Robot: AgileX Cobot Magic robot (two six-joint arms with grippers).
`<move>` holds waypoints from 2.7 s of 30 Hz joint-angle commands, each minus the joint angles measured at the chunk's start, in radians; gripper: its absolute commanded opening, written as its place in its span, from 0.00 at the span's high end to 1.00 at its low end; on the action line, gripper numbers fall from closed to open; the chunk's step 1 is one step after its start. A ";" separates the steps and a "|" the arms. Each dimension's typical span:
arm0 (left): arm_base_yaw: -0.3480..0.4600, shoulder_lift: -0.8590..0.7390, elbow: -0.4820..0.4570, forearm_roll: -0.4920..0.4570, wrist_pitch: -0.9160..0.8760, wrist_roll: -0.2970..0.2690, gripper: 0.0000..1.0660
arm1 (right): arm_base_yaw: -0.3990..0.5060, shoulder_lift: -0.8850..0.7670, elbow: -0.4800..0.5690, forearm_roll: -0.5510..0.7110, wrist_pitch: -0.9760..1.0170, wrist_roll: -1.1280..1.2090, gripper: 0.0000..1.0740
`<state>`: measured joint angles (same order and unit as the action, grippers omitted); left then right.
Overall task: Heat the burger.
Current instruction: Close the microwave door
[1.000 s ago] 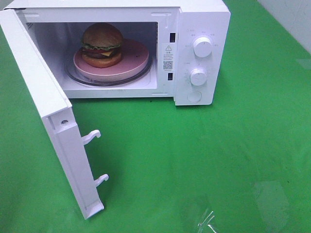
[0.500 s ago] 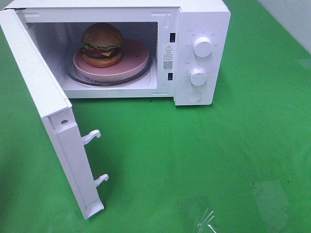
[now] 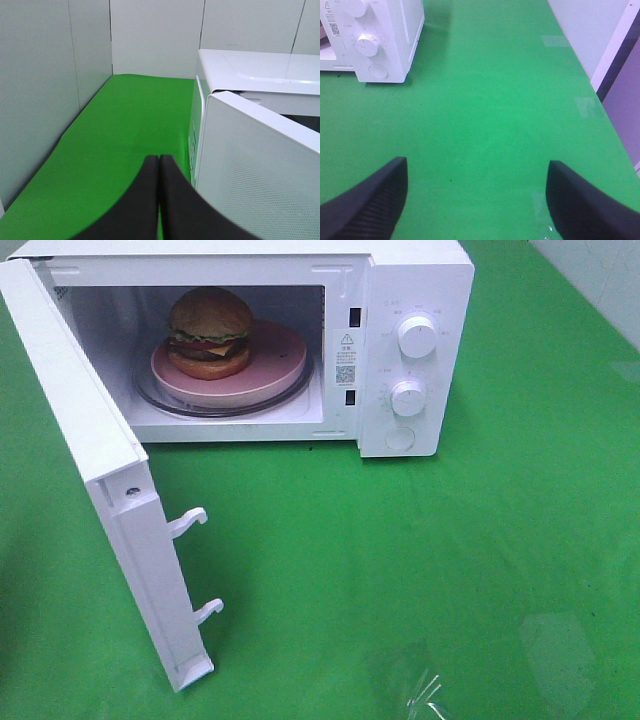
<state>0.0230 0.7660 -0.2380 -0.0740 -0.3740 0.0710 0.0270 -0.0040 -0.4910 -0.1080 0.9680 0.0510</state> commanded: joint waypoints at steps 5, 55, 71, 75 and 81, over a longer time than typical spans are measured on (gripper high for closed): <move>-0.005 0.192 0.004 0.229 -0.187 -0.214 1.00 | -0.004 -0.027 0.001 0.002 -0.009 -0.006 0.29; -0.438 0.843 -0.291 0.275 -0.451 -0.250 1.00 | -0.004 -0.027 0.001 0.001 -0.009 -0.005 0.30; -0.547 1.012 -0.527 0.200 -0.384 -0.232 1.00 | -0.004 -0.027 0.001 0.001 -0.009 -0.006 0.30; -0.572 1.051 -0.593 0.179 -0.370 -0.208 1.00 | -0.004 -0.027 0.001 0.001 -0.009 -0.006 0.30; -0.585 1.118 -0.707 0.136 -0.322 -0.206 1.00 | -0.004 -0.027 0.001 0.001 -0.009 -0.005 0.30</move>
<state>-0.5570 1.8660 -0.9000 0.0910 -0.7260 -0.1410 0.0270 -0.0040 -0.4910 -0.1080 0.9680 0.0510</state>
